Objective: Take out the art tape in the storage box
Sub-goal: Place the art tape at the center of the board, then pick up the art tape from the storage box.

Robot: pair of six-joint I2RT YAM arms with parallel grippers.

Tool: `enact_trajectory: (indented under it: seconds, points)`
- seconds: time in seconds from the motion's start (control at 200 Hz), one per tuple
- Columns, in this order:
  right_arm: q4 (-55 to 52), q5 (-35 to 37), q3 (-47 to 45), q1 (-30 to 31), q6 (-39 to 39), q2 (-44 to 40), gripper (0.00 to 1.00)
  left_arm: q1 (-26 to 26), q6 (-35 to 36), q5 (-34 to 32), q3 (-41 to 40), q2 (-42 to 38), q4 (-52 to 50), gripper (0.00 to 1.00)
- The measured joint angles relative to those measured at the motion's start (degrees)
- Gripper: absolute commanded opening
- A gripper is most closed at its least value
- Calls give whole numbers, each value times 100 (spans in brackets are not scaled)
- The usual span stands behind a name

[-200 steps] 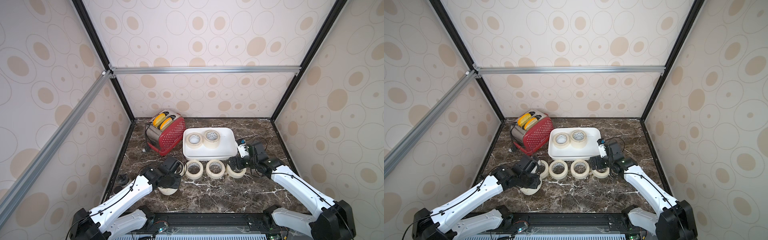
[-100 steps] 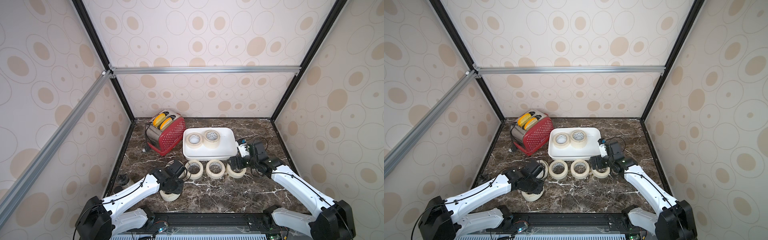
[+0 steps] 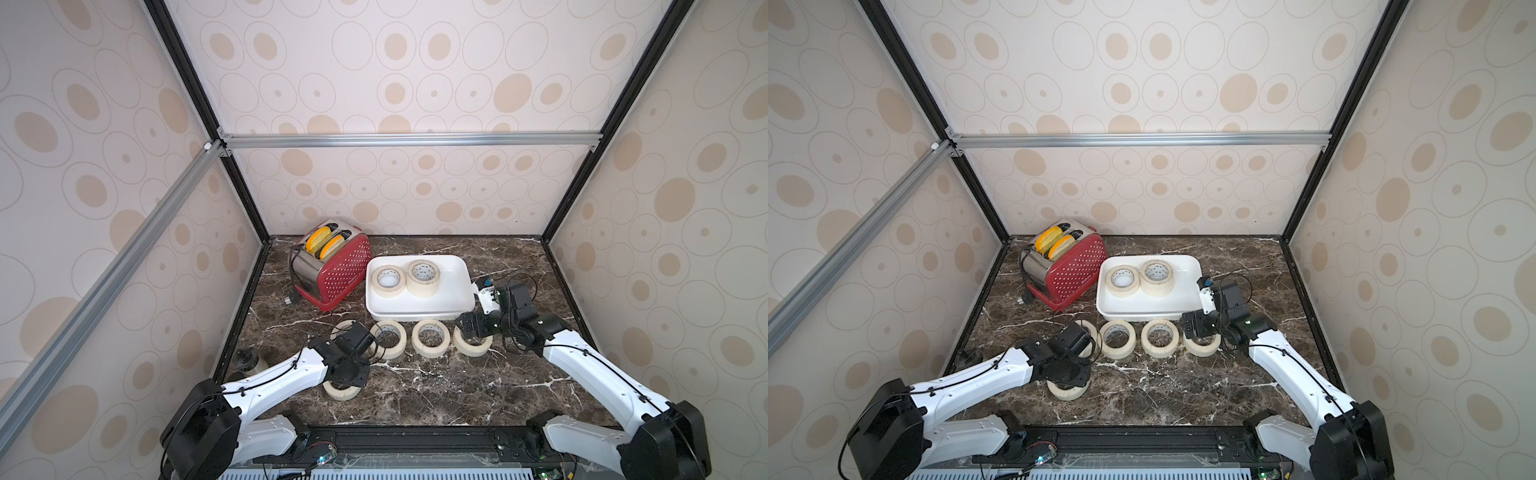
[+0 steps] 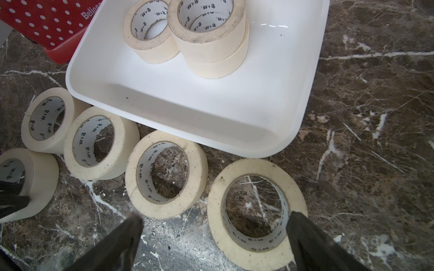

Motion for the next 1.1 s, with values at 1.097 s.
enact_trajectory:
  seconds: [1.097]
  points:
    - [-424,114,0,-66,-61,-800,100,638,1139,-522,3132,1416,66,76]
